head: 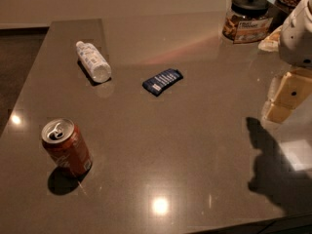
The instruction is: Move blue plastic bottle near coke can
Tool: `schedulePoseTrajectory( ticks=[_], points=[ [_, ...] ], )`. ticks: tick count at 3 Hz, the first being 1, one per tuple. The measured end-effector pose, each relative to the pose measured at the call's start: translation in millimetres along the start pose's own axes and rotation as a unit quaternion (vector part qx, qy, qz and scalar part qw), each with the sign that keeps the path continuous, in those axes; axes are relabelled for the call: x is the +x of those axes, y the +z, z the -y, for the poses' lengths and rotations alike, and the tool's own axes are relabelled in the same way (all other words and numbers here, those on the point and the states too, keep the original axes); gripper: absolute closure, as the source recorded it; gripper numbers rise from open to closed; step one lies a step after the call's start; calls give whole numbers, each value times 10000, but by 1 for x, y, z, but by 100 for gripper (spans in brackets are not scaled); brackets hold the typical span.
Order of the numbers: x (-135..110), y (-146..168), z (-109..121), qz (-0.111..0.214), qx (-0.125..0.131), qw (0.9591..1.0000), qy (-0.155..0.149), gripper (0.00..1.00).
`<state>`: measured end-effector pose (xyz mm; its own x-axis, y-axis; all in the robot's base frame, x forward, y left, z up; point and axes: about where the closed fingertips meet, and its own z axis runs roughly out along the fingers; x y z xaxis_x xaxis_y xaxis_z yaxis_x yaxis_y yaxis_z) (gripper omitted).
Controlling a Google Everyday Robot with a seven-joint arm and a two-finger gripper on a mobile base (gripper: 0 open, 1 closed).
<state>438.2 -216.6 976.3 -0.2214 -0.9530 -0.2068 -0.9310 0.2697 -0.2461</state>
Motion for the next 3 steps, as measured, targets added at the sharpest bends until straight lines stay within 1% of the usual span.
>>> schedulePoseTrajectory(
  ticks=[1,2,3],
  points=[
    [-1,-1,1,26,2,10000,-6,0],
    [-19,1,1,283,-86,9996,-13,0],
    [-50,5,2,554,-216,9982,83,0]
  ],
)
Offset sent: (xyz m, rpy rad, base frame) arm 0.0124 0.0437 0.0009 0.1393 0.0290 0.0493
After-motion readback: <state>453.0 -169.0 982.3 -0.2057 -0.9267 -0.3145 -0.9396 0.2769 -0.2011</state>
